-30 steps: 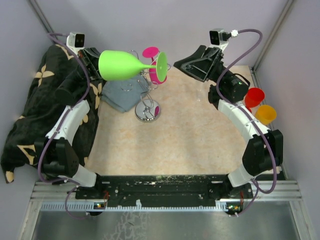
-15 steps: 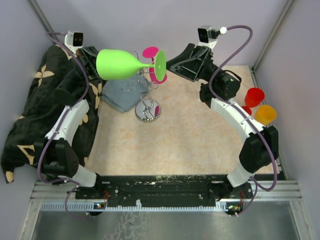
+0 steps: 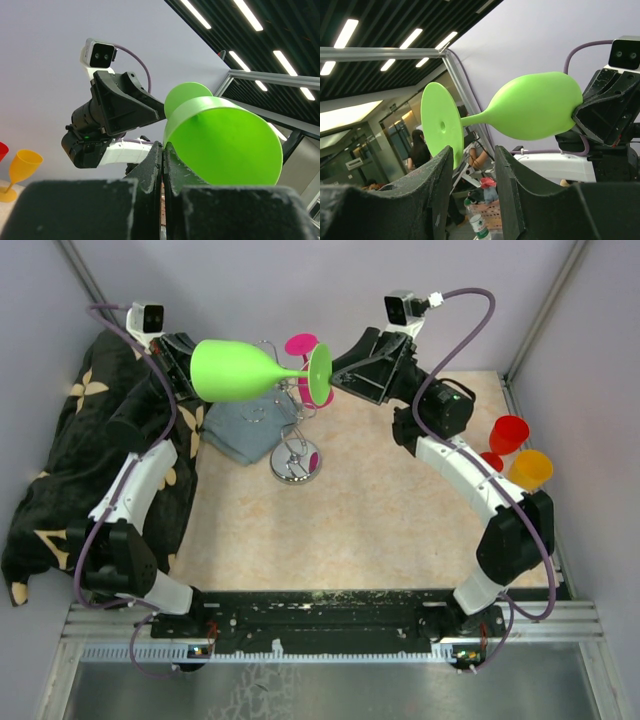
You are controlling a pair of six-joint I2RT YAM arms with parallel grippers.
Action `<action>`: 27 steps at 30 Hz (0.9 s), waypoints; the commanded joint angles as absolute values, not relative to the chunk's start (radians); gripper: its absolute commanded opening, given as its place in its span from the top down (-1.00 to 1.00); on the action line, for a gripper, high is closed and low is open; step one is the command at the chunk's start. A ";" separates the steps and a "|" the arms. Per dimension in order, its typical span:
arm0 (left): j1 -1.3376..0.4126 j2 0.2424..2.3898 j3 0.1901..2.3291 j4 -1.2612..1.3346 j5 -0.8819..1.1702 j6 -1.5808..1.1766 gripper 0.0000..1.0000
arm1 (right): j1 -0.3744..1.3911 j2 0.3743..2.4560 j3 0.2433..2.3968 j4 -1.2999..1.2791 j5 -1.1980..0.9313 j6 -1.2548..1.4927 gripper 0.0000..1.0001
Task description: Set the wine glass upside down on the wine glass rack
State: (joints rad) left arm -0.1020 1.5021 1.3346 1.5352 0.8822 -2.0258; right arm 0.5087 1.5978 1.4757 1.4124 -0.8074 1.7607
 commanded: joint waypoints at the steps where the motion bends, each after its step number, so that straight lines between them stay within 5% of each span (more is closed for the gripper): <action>1: -0.095 1.484 1.339 1.660 0.869 -2.026 0.96 | 0.528 1.581 1.529 1.436 -0.802 1.743 0.22; 24: -0.095 1.506 1.308 1.702 0.857 -2.034 0.96 | 0.571 1.553 1.544 1.410 -0.810 1.721 0.50; 27: -0.096 1.508 1.307 1.704 0.856 -2.033 0.96 | 0.571 1.547 1.538 1.401 -0.809 1.711 0.92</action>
